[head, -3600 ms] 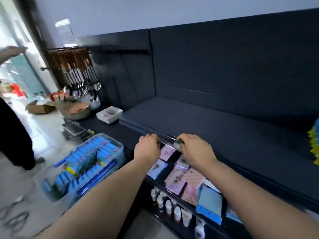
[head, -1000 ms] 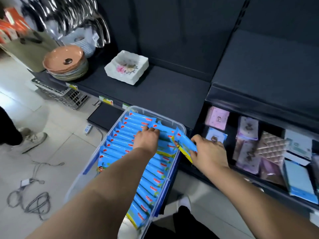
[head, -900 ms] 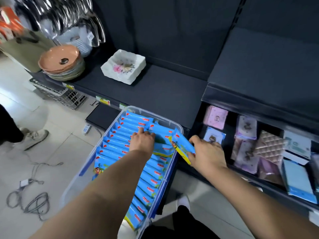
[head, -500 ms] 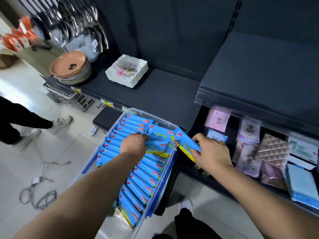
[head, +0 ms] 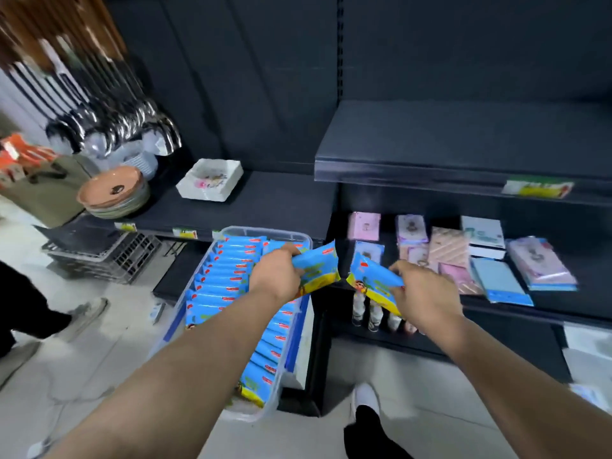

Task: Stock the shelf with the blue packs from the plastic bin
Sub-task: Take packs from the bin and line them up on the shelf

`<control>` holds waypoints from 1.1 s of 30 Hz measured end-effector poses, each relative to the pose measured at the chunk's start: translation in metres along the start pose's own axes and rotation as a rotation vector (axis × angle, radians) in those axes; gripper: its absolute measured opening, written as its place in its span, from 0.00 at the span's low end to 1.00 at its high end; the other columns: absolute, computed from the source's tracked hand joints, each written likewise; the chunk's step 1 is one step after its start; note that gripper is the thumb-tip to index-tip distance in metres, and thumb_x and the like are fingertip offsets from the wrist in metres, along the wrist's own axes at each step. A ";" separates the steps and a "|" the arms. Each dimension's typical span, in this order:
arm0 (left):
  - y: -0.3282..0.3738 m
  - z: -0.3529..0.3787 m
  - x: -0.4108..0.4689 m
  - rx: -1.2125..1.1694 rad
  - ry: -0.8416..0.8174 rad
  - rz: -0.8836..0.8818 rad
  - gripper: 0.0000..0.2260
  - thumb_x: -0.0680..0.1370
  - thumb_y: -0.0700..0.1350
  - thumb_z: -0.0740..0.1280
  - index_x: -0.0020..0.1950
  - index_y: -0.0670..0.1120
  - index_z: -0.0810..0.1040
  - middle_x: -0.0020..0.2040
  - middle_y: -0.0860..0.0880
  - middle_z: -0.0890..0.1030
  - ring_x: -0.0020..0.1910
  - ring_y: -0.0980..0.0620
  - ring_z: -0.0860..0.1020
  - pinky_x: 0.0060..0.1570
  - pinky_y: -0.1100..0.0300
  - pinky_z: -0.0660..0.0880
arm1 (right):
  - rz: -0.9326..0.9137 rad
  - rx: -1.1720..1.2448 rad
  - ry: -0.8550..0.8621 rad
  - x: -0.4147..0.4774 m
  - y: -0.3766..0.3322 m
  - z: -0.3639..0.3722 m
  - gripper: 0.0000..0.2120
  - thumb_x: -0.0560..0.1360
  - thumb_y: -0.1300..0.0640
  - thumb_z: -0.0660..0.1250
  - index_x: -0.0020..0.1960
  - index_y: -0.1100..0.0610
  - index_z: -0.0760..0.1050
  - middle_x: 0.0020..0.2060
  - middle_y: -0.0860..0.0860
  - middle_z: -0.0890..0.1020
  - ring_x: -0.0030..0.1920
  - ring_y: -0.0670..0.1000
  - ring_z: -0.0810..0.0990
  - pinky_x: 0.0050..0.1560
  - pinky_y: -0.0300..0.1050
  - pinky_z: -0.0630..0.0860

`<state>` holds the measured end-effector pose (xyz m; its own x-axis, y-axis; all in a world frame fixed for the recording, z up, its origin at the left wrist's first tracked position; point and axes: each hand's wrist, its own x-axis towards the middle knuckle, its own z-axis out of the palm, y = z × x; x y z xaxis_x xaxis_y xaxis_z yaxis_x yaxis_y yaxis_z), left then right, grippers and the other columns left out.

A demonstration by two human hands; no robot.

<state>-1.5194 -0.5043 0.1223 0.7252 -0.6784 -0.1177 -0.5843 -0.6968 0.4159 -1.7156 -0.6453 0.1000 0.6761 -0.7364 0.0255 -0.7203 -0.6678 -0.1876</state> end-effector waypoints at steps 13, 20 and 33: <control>0.223 0.012 -0.037 -0.094 0.102 0.492 0.11 0.77 0.41 0.65 0.58 0.50 0.76 0.54 0.49 0.75 0.51 0.47 0.76 0.46 0.59 0.69 | 0.349 -0.001 0.379 -0.101 0.168 -0.115 0.11 0.75 0.55 0.65 0.56 0.47 0.70 0.47 0.47 0.79 0.52 0.54 0.76 0.46 0.49 0.65; 0.387 0.044 -0.042 -0.137 0.150 0.623 0.11 0.78 0.42 0.63 0.60 0.49 0.73 0.56 0.48 0.75 0.53 0.47 0.75 0.49 0.55 0.70 | 0.414 -0.010 0.494 -0.115 0.293 -0.171 0.12 0.73 0.59 0.66 0.53 0.46 0.70 0.48 0.46 0.76 0.52 0.53 0.74 0.46 0.49 0.66; 0.612 0.104 -0.032 -0.132 0.187 0.697 0.09 0.80 0.44 0.62 0.60 0.52 0.73 0.56 0.52 0.74 0.47 0.52 0.73 0.43 0.58 0.67 | 0.471 0.044 0.574 -0.107 0.477 -0.247 0.15 0.72 0.64 0.63 0.52 0.45 0.72 0.47 0.44 0.73 0.52 0.51 0.68 0.46 0.45 0.61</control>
<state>-1.9381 -0.9337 0.2865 0.2585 -0.8945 0.3648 -0.8925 -0.0766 0.4446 -2.1705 -0.9118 0.2507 0.1007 -0.8925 0.4396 -0.8991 -0.2708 -0.3440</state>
